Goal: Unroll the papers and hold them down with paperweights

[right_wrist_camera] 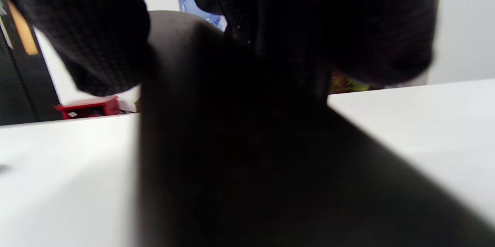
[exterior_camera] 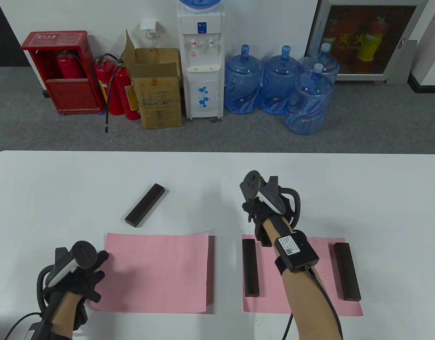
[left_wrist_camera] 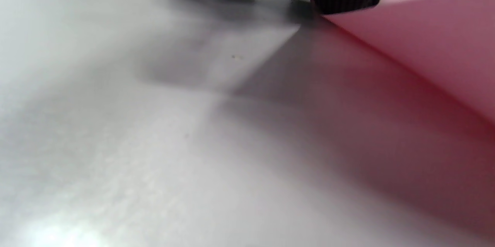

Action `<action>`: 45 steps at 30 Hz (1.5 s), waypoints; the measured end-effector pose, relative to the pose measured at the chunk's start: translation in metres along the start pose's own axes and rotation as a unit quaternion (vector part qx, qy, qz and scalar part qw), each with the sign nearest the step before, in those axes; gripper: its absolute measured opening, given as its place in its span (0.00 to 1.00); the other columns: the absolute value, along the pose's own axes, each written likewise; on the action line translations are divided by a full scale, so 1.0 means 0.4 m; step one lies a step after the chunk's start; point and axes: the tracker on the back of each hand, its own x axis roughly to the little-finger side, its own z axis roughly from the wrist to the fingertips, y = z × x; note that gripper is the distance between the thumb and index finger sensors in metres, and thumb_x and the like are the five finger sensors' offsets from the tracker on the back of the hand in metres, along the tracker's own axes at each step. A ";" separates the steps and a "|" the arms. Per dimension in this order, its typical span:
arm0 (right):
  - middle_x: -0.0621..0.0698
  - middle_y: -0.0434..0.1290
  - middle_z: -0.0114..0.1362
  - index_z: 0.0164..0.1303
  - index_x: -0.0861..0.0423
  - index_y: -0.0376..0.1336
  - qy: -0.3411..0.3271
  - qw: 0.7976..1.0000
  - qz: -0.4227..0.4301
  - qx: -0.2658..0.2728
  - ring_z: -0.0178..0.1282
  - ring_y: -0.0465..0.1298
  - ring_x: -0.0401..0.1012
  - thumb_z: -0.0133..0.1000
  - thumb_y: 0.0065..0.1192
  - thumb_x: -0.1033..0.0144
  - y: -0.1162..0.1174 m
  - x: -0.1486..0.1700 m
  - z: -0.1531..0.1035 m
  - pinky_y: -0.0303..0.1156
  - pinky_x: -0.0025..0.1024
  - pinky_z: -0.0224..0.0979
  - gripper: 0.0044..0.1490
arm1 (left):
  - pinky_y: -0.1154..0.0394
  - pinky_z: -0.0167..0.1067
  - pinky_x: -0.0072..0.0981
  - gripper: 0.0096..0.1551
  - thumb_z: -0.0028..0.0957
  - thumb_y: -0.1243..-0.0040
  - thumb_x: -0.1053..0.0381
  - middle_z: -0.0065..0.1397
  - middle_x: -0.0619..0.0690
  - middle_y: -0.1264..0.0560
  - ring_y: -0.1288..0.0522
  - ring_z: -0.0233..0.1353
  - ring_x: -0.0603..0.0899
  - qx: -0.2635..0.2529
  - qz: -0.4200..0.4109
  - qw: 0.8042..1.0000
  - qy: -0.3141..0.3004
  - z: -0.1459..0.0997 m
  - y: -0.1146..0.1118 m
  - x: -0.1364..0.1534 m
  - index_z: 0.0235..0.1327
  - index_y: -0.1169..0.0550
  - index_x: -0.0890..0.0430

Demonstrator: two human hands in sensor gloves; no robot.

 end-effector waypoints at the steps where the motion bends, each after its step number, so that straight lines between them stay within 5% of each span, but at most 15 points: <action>1: 0.58 0.76 0.60 0.76 0.61 0.52 -0.006 1.000 0.013 -0.005 0.41 0.87 0.46 0.41 0.75 0.46 -0.007 -0.023 -0.025 0.83 0.41 0.44 0.60 | 0.54 0.79 0.68 0.35 0.56 0.45 0.41 0.89 0.53 0.55 0.55 0.86 0.69 0.000 -0.001 1.000 0.000 0.000 0.000 0.001 0.76 0.43 0.27; 8: 0.61 0.78 0.54 0.75 0.64 0.54 -0.021 0.987 0.144 -0.074 0.32 0.90 0.44 0.41 0.75 0.45 0.035 -0.165 -0.173 0.87 0.36 0.33 0.60 | 0.54 0.79 0.68 0.35 0.56 0.46 0.41 0.89 0.53 0.55 0.55 0.87 0.68 0.001 -0.001 1.000 0.000 0.000 -0.001 0.002 0.76 0.44 0.26; 14: 0.62 0.78 0.53 0.75 0.64 0.54 -0.014 0.992 0.066 -0.107 0.30 0.90 0.43 0.41 0.75 0.44 0.128 -0.260 -0.233 0.88 0.35 0.30 0.59 | 0.54 0.79 0.68 0.35 0.56 0.46 0.41 0.89 0.53 0.55 0.55 0.87 0.68 0.002 -0.003 1.000 -0.001 0.002 -0.001 0.004 0.76 0.44 0.26; 26: 0.62 0.79 0.52 0.74 0.64 0.56 -0.003 0.989 -0.048 -0.137 0.29 0.91 0.43 0.42 0.75 0.45 0.259 -0.300 -0.243 0.89 0.33 0.29 0.57 | 0.54 0.79 0.68 0.35 0.57 0.46 0.41 0.89 0.53 0.55 0.55 0.87 0.68 0.002 -0.003 1.000 -0.001 0.002 -0.001 0.004 0.76 0.44 0.26; 38: 0.61 0.78 0.56 0.74 0.65 0.56 -0.007 0.986 -0.096 -0.136 0.33 0.90 0.43 0.43 0.67 0.40 0.247 -0.311 -0.254 0.87 0.38 0.34 0.58 | 0.54 0.79 0.68 0.35 0.57 0.46 0.41 0.89 0.53 0.56 0.56 0.87 0.68 0.003 -0.003 1.000 -0.001 0.003 -0.003 0.004 0.76 0.44 0.26; 41: 0.60 0.76 0.62 0.76 0.60 0.54 -0.017 0.985 -0.056 -0.162 0.40 0.89 0.46 0.42 0.64 0.37 0.195 -0.287 -0.253 0.85 0.42 0.41 0.58 | 0.54 0.79 0.68 0.35 0.57 0.46 0.41 0.89 0.53 0.56 0.56 0.87 0.68 0.003 -0.004 1.000 -0.001 0.003 -0.003 0.004 0.76 0.44 0.26; 45: 0.59 0.75 0.64 0.77 0.58 0.56 -0.021 0.991 0.002 -0.132 0.46 0.88 0.49 0.43 0.64 0.38 0.085 -0.212 -0.248 0.82 0.47 0.47 0.56 | 0.54 0.79 0.68 0.35 0.57 0.46 0.41 0.89 0.53 0.56 0.56 0.87 0.68 0.004 -0.003 1.000 0.000 0.002 -0.003 0.004 0.76 0.44 0.26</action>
